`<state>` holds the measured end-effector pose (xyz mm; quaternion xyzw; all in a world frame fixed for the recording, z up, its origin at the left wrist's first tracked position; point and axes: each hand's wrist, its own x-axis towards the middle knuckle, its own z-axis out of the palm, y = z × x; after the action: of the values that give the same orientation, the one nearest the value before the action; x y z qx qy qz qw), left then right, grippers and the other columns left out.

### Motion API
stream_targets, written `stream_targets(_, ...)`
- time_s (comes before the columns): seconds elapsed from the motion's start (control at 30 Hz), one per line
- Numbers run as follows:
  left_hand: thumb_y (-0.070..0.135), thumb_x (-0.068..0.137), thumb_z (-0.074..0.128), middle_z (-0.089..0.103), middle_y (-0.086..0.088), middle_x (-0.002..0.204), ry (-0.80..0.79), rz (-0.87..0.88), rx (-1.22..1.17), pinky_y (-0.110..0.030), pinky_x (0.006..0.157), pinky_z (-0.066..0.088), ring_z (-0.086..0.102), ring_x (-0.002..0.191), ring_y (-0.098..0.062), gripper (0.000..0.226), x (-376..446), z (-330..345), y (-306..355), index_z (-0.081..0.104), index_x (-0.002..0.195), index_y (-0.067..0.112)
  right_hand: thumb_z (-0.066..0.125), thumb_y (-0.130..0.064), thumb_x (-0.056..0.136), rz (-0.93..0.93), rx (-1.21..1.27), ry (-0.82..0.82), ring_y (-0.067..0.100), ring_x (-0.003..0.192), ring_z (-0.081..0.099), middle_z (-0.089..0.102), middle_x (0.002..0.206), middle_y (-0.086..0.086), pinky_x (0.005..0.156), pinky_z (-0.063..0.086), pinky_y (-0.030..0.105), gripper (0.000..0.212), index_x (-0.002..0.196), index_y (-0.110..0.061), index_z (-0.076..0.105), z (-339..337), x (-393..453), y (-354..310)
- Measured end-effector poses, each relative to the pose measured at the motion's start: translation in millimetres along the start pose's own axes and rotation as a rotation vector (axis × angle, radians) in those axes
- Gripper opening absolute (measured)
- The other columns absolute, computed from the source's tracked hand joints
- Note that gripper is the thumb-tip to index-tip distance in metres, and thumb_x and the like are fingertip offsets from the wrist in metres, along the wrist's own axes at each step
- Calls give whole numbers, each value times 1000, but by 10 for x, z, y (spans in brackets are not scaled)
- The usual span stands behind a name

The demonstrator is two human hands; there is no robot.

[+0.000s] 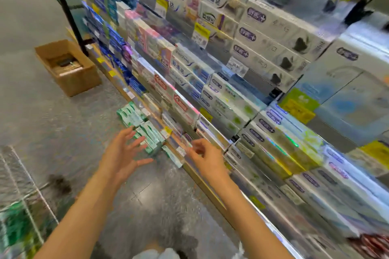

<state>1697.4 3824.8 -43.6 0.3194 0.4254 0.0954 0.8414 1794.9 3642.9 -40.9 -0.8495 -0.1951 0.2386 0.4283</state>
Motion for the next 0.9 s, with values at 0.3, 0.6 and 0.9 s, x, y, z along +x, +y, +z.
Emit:
stream_targets(0.3,31,98,39,48,-12,129,146,-35,-86,-55,84,41,44,123,-28,34,1349,-438,379,45,130,20,63,-30,90,143,-122,-159,13,94,57,62,104,4,74,40,14,36,119,-11,57,636,1431,183)
stream_targets(0.6,32,99,42,49,-10,127,276,-97,89,-49,81,44,48,109,-24,47,3423,-1202,287,38,141,14,61,-19,91,354,-171,-234,10,72,53,50,74,-7,65,40,22,12,100,-11,58,1761,3083,1501)
stream_targets(0.9,38,97,46,41,-15,144,296,-196,130,-47,80,45,50,98,-26,45,5650,-1999,-1203,41,137,19,53,-24,94,498,-496,-357,21,62,47,41,68,1,65,46,38,34,65,-20,35,3271,4061,4174)
